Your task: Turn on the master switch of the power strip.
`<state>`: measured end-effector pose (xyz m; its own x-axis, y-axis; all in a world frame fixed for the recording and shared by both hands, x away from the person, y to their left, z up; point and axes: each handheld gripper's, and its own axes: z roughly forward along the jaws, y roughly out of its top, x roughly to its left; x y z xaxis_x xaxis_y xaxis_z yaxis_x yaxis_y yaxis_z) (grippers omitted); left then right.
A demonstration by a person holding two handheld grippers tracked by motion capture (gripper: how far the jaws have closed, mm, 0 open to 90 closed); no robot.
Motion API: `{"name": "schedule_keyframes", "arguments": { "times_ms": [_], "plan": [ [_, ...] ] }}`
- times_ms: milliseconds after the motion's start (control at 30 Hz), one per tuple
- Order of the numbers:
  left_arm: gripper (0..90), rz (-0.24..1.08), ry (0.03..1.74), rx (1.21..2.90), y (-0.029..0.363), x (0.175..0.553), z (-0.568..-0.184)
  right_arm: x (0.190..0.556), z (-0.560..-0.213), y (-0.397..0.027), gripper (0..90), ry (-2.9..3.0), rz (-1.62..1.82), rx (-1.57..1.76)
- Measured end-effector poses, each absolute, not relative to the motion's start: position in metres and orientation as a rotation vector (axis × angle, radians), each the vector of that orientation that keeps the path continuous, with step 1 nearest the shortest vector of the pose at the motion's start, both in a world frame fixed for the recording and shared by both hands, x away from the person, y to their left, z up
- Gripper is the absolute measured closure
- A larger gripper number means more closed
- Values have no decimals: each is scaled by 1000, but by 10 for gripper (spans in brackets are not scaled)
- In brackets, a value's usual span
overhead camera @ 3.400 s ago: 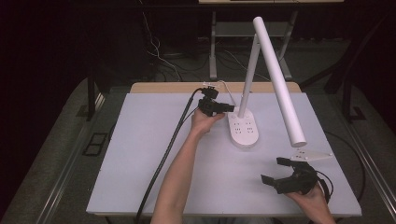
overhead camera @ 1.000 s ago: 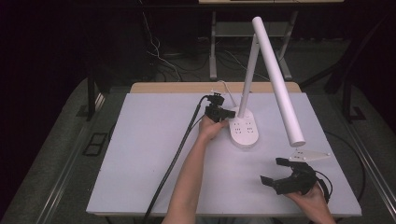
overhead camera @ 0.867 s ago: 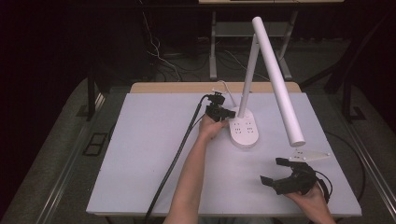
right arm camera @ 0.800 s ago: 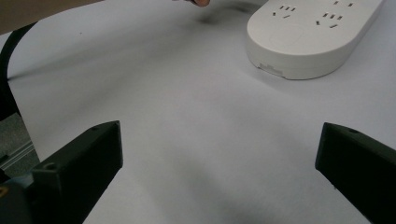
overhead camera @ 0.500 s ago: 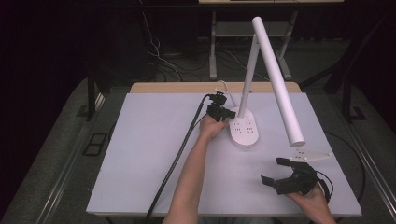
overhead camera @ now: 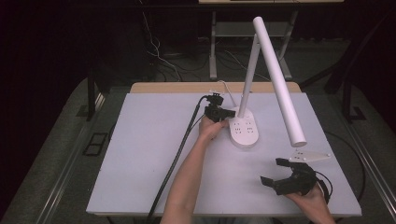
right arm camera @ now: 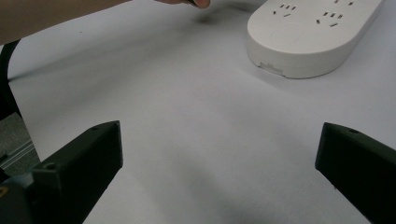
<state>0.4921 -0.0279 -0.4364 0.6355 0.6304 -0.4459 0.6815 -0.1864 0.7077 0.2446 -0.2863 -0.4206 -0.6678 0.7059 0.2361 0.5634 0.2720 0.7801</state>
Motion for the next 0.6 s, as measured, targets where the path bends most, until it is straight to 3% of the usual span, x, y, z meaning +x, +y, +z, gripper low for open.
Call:
{"name": "schedule_keyframes", "arguments": {
  "times_ms": [600],
  "plan": [
    [897,32,940,1886,-6,482,-406,246,-421,-286,2,2375,1350,1195]
  ]
}}
